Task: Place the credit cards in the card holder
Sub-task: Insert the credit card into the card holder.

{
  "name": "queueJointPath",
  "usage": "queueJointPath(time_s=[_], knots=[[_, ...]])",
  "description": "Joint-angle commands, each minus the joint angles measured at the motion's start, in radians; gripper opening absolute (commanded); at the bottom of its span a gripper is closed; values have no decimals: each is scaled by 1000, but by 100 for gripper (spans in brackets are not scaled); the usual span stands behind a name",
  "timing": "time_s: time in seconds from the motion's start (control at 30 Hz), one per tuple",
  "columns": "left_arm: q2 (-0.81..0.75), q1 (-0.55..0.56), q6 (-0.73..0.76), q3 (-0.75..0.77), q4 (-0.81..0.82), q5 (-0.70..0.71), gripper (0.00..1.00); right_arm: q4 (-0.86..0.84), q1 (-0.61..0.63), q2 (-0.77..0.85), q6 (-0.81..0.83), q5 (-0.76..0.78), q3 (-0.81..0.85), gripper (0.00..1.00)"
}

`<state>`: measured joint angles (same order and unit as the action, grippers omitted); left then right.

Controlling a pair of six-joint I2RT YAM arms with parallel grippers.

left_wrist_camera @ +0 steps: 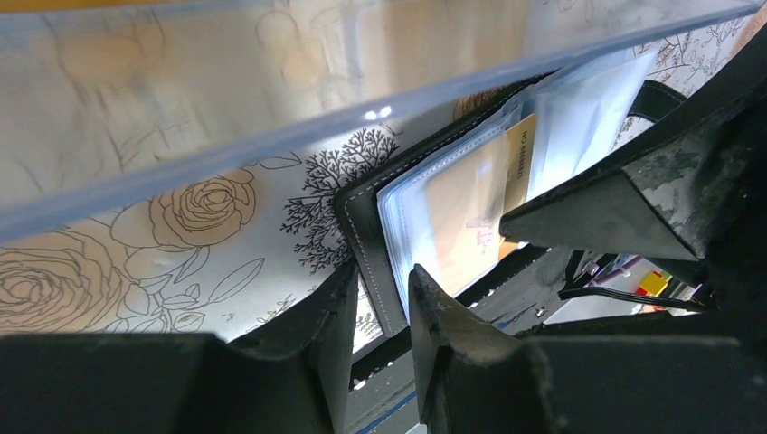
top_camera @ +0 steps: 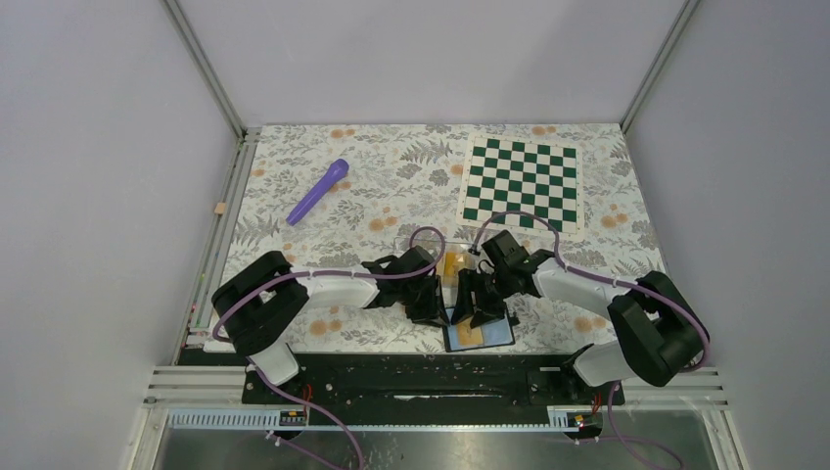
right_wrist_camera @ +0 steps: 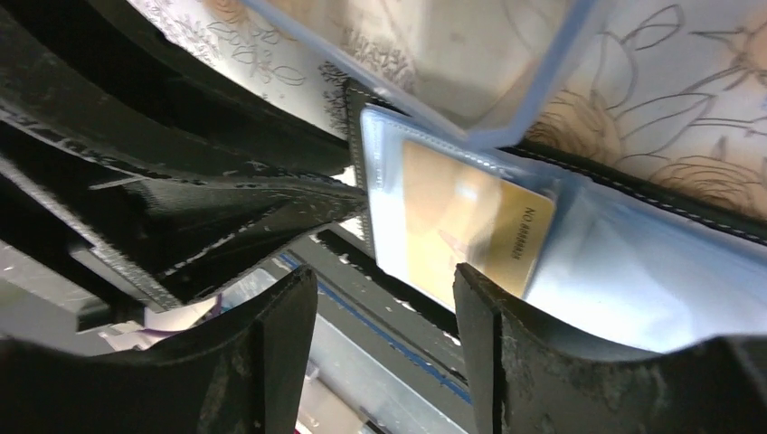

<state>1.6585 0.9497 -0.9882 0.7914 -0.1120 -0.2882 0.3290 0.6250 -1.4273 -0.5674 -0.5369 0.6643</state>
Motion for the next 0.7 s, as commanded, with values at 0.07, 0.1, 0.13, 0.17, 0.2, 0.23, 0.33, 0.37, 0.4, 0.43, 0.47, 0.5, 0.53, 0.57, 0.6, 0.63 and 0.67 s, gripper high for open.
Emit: queueJointPath(time_s=[0.07, 0.1, 0.13, 0.17, 0.2, 0.23, 0.33, 0.37, 0.4, 0.43, 0.47, 0.5, 0.53, 0.57, 0.6, 0.63, 0.67], knots=[[8, 13, -9, 12, -11, 8, 28, -113, 11, 40, -129, -104, -39, 59], [5, 12, -10, 10, -11, 9, 28, -94, 11, 47, -127, -87, -37, 58], [0, 13, -12, 7, -12, 13, 28, -54, 11, 65, -113, -55, -31, 58], [-9, 13, -16, 2, -16, 19, 28, -14, 11, 83, -93, -17, -17, 59], [-18, 12, -18, 0, -26, 24, 30, 39, 10, 102, -71, 29, -4, 61], [-28, 13, -18, -2, -41, 37, 32, 79, 11, 123, -53, 66, 6, 63], [-57, 13, -15, -4, -88, 62, 36, 154, 10, 171, -26, 153, 24, 65], [-63, 12, -15, -6, -97, 62, 36, 168, 11, 183, -24, 176, 25, 65], [-68, 13, -15, -8, -102, 60, 36, 183, 11, 190, -19, 201, 25, 65], [-71, 13, -17, -12, -104, 58, 36, 191, 11, 191, -15, 221, 23, 66], [-71, 13, -18, -17, -102, 55, 36, 197, 11, 184, -12, 236, 20, 66], [-70, 13, -21, -21, -102, 50, 36, 205, 11, 173, -7, 247, 20, 66], [-65, 13, -21, -24, -101, 48, 36, 213, 12, 158, 2, 245, 20, 66], [-62, 12, -23, -27, -95, 42, 35, 207, 11, 140, 4, 238, 16, 66], [-56, 12, -26, -33, -84, 35, 34, 196, 11, 123, 6, 225, 11, 66], [-52, 13, -30, -42, -69, 27, 33, 180, 11, 101, 8, 209, 4, 65], [-44, 12, -34, -45, -53, 18, 32, 167, 11, 83, 9, 195, 1, 64]])
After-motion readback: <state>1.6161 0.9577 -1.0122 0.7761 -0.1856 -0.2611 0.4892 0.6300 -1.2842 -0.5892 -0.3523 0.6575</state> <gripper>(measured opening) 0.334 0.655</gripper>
